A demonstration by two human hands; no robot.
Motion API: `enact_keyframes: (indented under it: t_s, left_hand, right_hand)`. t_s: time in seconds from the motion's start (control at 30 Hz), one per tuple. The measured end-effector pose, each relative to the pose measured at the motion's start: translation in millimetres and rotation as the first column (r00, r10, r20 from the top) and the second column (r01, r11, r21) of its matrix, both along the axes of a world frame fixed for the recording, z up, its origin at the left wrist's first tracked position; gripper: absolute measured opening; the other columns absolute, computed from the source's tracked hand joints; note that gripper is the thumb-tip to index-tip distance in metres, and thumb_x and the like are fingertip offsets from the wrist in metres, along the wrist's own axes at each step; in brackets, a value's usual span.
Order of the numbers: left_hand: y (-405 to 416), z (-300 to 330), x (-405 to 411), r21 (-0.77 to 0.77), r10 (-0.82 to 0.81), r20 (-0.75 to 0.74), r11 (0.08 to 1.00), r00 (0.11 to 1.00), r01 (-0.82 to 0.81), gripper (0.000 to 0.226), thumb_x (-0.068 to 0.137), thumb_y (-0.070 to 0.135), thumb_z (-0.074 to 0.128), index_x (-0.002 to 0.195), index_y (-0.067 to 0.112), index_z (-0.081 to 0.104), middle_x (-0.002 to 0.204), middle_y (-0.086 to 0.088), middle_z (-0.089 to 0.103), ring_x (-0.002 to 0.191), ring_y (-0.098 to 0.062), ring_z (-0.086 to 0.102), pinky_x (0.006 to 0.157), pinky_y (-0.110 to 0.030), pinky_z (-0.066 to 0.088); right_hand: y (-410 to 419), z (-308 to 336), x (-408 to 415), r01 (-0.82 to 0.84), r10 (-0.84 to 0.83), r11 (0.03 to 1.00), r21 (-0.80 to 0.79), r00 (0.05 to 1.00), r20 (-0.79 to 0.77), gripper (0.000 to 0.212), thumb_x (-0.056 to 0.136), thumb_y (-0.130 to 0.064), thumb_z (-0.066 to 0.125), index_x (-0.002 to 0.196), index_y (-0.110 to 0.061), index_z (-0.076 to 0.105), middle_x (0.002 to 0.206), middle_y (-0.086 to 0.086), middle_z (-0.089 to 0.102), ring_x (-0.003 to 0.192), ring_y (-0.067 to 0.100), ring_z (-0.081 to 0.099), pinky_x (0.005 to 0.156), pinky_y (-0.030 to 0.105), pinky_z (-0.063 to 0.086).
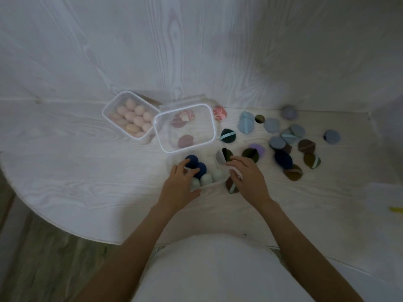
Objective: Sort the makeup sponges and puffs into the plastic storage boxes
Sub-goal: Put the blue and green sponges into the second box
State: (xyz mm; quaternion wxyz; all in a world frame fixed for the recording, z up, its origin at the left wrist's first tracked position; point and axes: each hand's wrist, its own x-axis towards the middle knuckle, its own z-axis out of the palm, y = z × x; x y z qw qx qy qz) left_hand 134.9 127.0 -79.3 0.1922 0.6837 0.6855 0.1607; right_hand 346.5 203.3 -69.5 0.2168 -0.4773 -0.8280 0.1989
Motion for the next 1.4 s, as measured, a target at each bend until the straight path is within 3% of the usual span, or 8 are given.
enact_keyframes:
  t_s: [0.2, 0.37, 0.57, 0.7, 0.87, 1.0, 1.17, 1.4]
  left_hand:
    - [16.3, 0.8, 16.4, -0.013, -0.059, -0.017, 0.998, 0.998, 0.059, 0.062, 0.062, 0.022, 0.084, 0.118, 0.008, 0.061, 0.132, -0.022, 0.048, 0.104, -0.038, 0.053, 0.078, -0.044, 0.053]
    - [25.9, 1.2, 34.4, -0.015, -0.071, -0.049, 0.997, 0.996, 0.070, 0.061, 0.062, 0.025, 0.084, 0.117, 0.009, 0.062, 0.130, -0.019, 0.051, 0.105, -0.036, 0.053, 0.077, -0.042, 0.053]
    - [30.3, 10.1, 40.5, -0.046, -0.038, -0.101, 0.998, 0.994, 0.034, 0.069, 0.068, 0.034, 0.079, 0.128, 0.013, 0.053, 0.132, -0.015, 0.048, 0.114, -0.033, 0.046, 0.071, -0.043, 0.054]
    - [34.2, 15.3, 41.1, -0.094, -0.033, -0.092, 0.995, 0.995, 0.024, 0.093, 0.068, 0.037, 0.078, 0.144, 0.011, 0.030, 0.134, -0.013, 0.043, 0.118, -0.030, 0.042, 0.078, -0.040, 0.051]
    - [38.8, 19.0, 40.3, -0.104, -0.064, -0.125, 0.993, 0.990, 0.051, 0.099, 0.066, 0.040, 0.080, 0.144, 0.007, 0.028, 0.134, -0.017, 0.040, 0.116, -0.031, 0.043, 0.081, -0.037, 0.048]
    - [39.1, 16.4, 39.1, -0.085, -0.082, -0.156, 0.994, 0.984, 0.069, 0.100, 0.059, 0.041, 0.082, 0.140, 0.004, 0.037, 0.131, -0.020, 0.044, 0.107, -0.035, 0.049, 0.086, -0.042, 0.044]
    - [39.4, 11.5, 38.4, -0.046, -0.096, -0.071, 0.995, 0.993, 0.092, 0.097, 0.055, 0.031, 0.084, 0.135, 0.000, 0.040, 0.134, -0.019, 0.045, 0.113, -0.036, 0.048, 0.090, -0.044, 0.048]
    - [38.6, 10.2, 39.2, -0.057, -0.088, -0.021, 0.995, 0.996, 0.087, 0.093, 0.058, 0.030, 0.082, 0.138, 0.009, 0.040, 0.136, -0.016, 0.043, 0.118, -0.034, 0.045, 0.078, -0.042, 0.054]
  right_hand:
    - [26.4, -6.4, 61.3, 0.297, -0.303, 0.952, 0.067, 0.945, 0.124, 0.020, 0.078, 0.000, 0.062, 0.097, -0.005, 0.067, 0.096, 0.015, 0.066, 0.091, 0.035, 0.059, 0.087, 0.033, 0.039]
    - [42.5, -25.2, 98.5, 0.511, -0.458, 0.858, -0.060, 0.811, 0.364, 0.044, 0.077, -0.002, 0.063, 0.119, -0.011, 0.057, 0.130, 0.026, 0.048, 0.119, 0.046, 0.042, 0.095, 0.052, 0.035]
    - [52.1, -1.6, 94.5, 0.319, -0.318, 0.944, -0.079, 0.948, 0.028, 0.032, 0.085, -0.003, 0.060, 0.117, -0.010, 0.057, 0.114, 0.019, 0.055, 0.101, 0.034, 0.054, 0.081, 0.040, 0.045]
    - [45.8, 43.4, 44.4, 0.102, -0.168, 0.964, -0.247, 0.951, -0.259, 0.041, 0.079, -0.009, 0.071, 0.115, -0.010, 0.052, 0.110, -0.002, 0.055, 0.094, 0.007, 0.051, 0.073, 0.007, 0.038]
    - [44.7, 26.3, -10.3, -0.138, 0.141, 0.990, -0.037, 0.988, 0.069, 0.022, 0.065, 0.005, 0.070, 0.084, -0.002, 0.062, 0.088, 0.015, 0.061, 0.076, 0.029, 0.058, 0.062, 0.032, 0.046]
    - [41.8, 12.1, -21.0, -0.132, 0.131, 0.991, -0.016, 0.943, 0.306, 0.024, 0.057, 0.006, 0.077, 0.061, -0.005, 0.057, 0.067, 0.013, 0.054, 0.055, 0.026, 0.052, 0.043, 0.022, 0.032]
    - [40.5, 14.1, -24.6, -0.186, 0.143, 0.980, 0.069, 0.905, 0.401, 0.032, 0.050, -0.002, 0.082, 0.056, -0.012, 0.052, 0.049, 0.005, 0.053, 0.052, 0.022, 0.052, 0.047, 0.024, 0.036]
    - [35.2, 6.1, -26.9, -0.085, 0.068, 0.996, 0.035, 0.936, 0.346, 0.014, 0.074, -0.009, 0.070, 0.074, -0.012, 0.056, 0.057, 0.004, 0.062, 0.051, 0.024, 0.051, 0.066, 0.034, 0.030]
